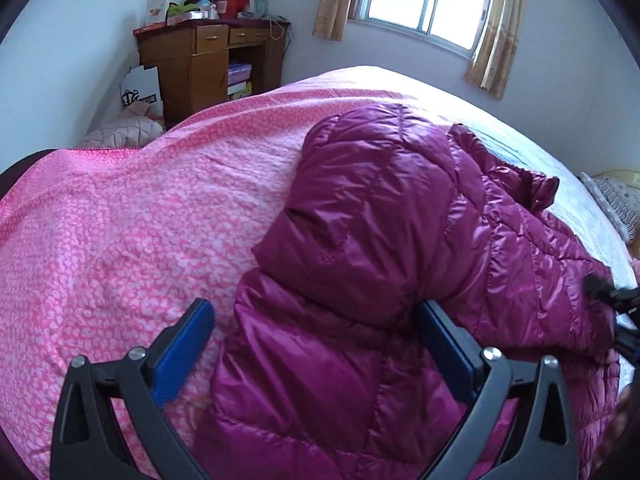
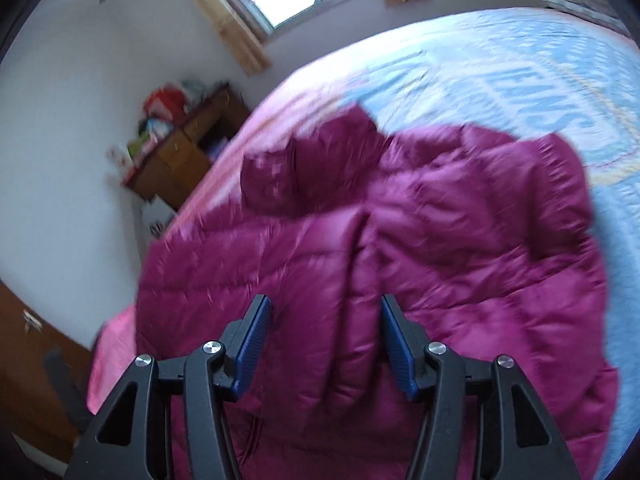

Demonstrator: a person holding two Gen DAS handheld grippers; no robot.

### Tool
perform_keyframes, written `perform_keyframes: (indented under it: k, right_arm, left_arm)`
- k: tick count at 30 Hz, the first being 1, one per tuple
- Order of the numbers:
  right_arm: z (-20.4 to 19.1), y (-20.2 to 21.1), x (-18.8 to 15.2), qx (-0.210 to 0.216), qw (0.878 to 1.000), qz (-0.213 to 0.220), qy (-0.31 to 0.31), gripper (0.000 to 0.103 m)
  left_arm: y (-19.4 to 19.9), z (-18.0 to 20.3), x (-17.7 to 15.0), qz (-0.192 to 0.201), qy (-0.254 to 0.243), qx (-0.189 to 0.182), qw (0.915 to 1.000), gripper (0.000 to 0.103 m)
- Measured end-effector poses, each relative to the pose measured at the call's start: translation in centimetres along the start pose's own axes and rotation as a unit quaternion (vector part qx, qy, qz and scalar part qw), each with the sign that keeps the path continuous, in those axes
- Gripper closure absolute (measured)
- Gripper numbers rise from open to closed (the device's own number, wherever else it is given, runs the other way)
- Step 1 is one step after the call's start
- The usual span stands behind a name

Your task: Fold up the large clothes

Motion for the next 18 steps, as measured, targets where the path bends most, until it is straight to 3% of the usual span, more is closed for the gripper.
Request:
perform_keyframes:
  k: [2, 3, 4, 5, 7, 10, 13, 18]
  right_arm:
    - [-0.8, -0.8, -0.8, -0.02, 0.999, -0.002, 0.027, 0.047]
    - [-1.2, -0.7, -1.1, -0.028, 0.999, 0.005, 0.043, 0.052]
    - [-1.6, -0.6, -1.4, -0.032, 0.998, 0.009, 0.059, 0.067]
    - [-2.0, -0.4, -1.5, -0.033, 0.997, 0.01, 0.071, 0.074]
    - [-2.6, 0.4, -1.7, -0.035, 0.996, 0.014, 0.081, 0.078]
    - [-3.2, 2.6, -2.4, -0.034, 0.995, 0.023, 0.089, 0.078]
    - [-2.6, 3.7, -2.8, -0.058, 0.992, 0.02, 0.106, 0.078]
    - [-0.8, 2.0, -4.5, -0.066, 0.991, 0.008, 0.115, 0.075]
  left_arm:
    - [0.2, -0.1, -0.1, 0.002, 0.005, -0.006, 1.0, 0.0]
    - [0.3, -0.2, -0.1, 0.005, 0.009, -0.011, 0.9999, 0.0]
    - [0.4, -0.3, -0.1, 0.008, 0.015, -0.017, 0.9997, 0.0]
    - [0.5, -0.4, -0.1, 0.011, 0.023, -0.025, 0.9994, 0.0]
    - [1.0, -1.2, -0.2, 0.017, 0.038, -0.04, 0.9983, 0.0]
    - [1.1, -1.7, -0.1, 0.022, 0.057, -0.057, 0.9965, 0.0]
    - [0.9, -1.4, 0.1, 0.02, 0.048, -0.048, 0.9975, 0.0]
    - [0.5, -0.9, 0.2, 0.012, 0.031, -0.032, 0.9989, 0.0]
Point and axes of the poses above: each gripper's, at about its wrist camera, not at the fingertips, and y roughly against the way its jaws point, z to its right, x to its top, the point moved 3 cm from there along -y, roughly the way its jaws point, and after that the axes turned 9 degrees about z, right-handed, at the moved point
